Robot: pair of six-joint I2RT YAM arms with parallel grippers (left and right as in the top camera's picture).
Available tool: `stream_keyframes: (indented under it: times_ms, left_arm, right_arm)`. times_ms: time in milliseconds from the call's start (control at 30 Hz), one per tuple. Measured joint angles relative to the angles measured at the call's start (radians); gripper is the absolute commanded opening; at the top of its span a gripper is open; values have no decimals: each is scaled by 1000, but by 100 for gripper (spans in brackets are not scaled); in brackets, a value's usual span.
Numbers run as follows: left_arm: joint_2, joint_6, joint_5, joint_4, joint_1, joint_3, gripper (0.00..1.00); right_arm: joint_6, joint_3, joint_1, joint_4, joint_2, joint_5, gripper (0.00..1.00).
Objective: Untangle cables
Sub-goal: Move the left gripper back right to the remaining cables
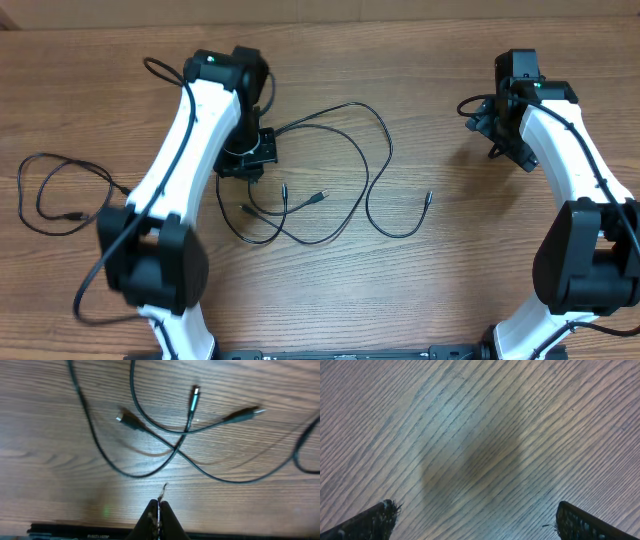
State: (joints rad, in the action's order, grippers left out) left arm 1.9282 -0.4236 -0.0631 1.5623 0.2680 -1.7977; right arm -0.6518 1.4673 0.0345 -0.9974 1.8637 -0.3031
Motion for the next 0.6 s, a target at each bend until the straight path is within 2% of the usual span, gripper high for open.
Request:
stream_keyframes:
  times_ms: [133, 200, 300, 367, 500, 600]
  left_arm:
    - [-53, -76, 46, -17, 51, 12, 7]
    - [-54, -107, 57, -53, 56, 56, 15]
    - [-48, -156, 63, -109, 55, 149, 16]
    - [-47, -176, 59, -159, 55, 212, 24]
    - [-43, -203, 37, -249, 55, 298, 20]
    - [-43, -206, 27, -325, 55, 343, 24]
  right_arm:
    - [0, 0, 0, -1, 0, 0, 100]
    - [0, 0, 0, 0, 0, 0, 100]
    - [0, 0, 0, -1, 0, 0, 100]
    - [0, 0, 0, -1, 0, 0, 100]
    - [0, 0, 0, 0, 0, 0, 100]
    - [0, 0, 0, 0, 0, 0, 100]
